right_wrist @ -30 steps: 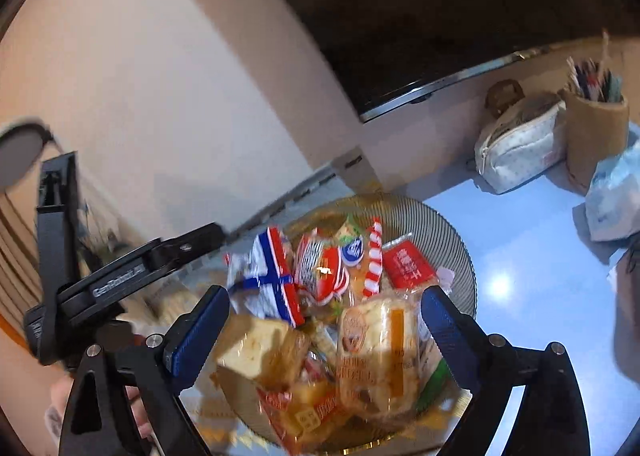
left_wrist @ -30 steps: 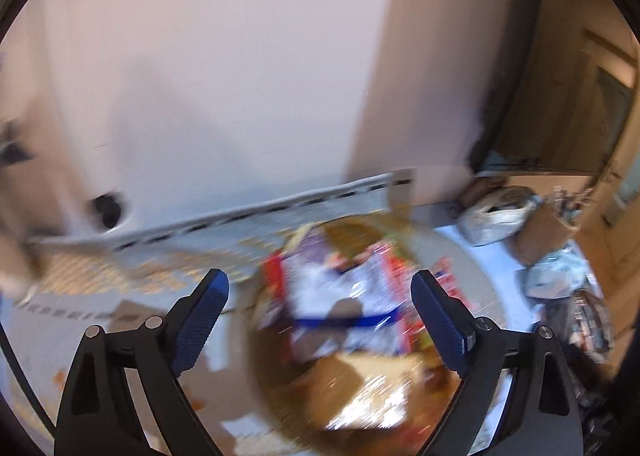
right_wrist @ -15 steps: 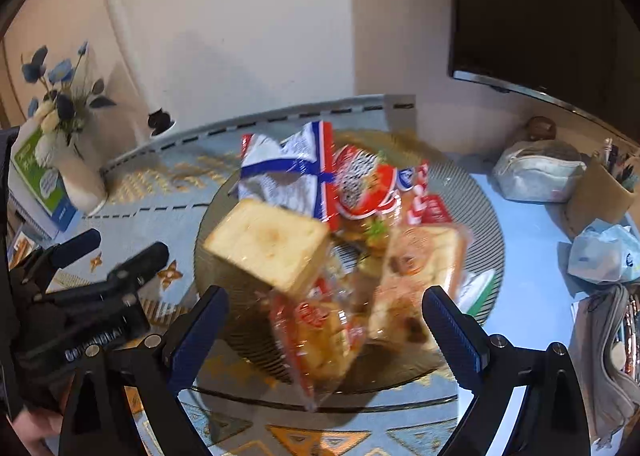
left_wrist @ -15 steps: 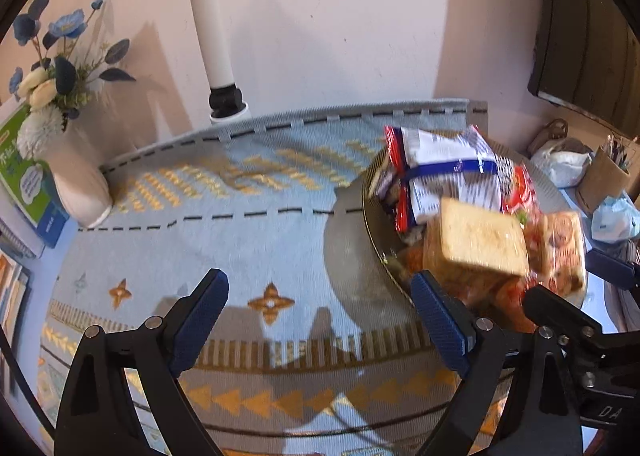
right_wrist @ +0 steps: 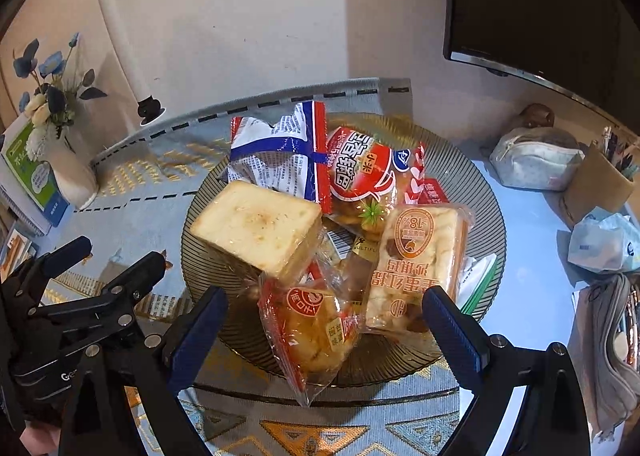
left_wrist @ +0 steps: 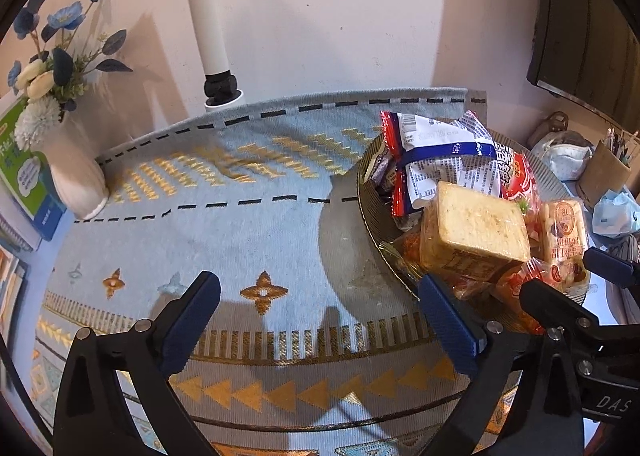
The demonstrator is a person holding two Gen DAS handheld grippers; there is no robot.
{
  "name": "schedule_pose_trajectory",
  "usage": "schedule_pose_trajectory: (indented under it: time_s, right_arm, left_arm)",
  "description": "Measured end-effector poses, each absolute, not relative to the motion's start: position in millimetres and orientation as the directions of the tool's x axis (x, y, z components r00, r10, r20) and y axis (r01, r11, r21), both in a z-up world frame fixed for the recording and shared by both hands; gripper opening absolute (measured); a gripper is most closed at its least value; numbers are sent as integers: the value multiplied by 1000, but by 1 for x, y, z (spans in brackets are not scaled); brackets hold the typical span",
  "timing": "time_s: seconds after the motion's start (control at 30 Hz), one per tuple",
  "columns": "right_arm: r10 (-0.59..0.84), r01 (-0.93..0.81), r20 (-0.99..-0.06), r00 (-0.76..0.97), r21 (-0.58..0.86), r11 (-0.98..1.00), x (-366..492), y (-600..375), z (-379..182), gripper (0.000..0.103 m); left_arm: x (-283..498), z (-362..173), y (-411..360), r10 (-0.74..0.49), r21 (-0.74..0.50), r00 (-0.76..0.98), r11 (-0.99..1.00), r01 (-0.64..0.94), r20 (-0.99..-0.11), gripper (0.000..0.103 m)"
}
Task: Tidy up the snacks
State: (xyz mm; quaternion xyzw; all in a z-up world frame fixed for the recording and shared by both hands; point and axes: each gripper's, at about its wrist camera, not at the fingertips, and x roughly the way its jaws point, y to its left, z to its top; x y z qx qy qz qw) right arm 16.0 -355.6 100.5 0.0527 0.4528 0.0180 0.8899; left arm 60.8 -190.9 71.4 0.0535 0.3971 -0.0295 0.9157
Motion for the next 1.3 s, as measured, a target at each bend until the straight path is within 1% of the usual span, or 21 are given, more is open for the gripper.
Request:
schedule_pose_trajectory:
  time_s: [0.4, 1.3]
  right_arm:
    - [89, 6, -804, 588, 115, 993, 16, -353, 99, 97]
    - [67, 14, -813, 578, 92, 996, 15, -352, 99, 97]
  left_arm:
    - [65, 67, -189, -21, 46, 664, 995, 83, -747, 101]
    - [63, 71, -188, -3, 49, 668, 997, 59, -744, 101]
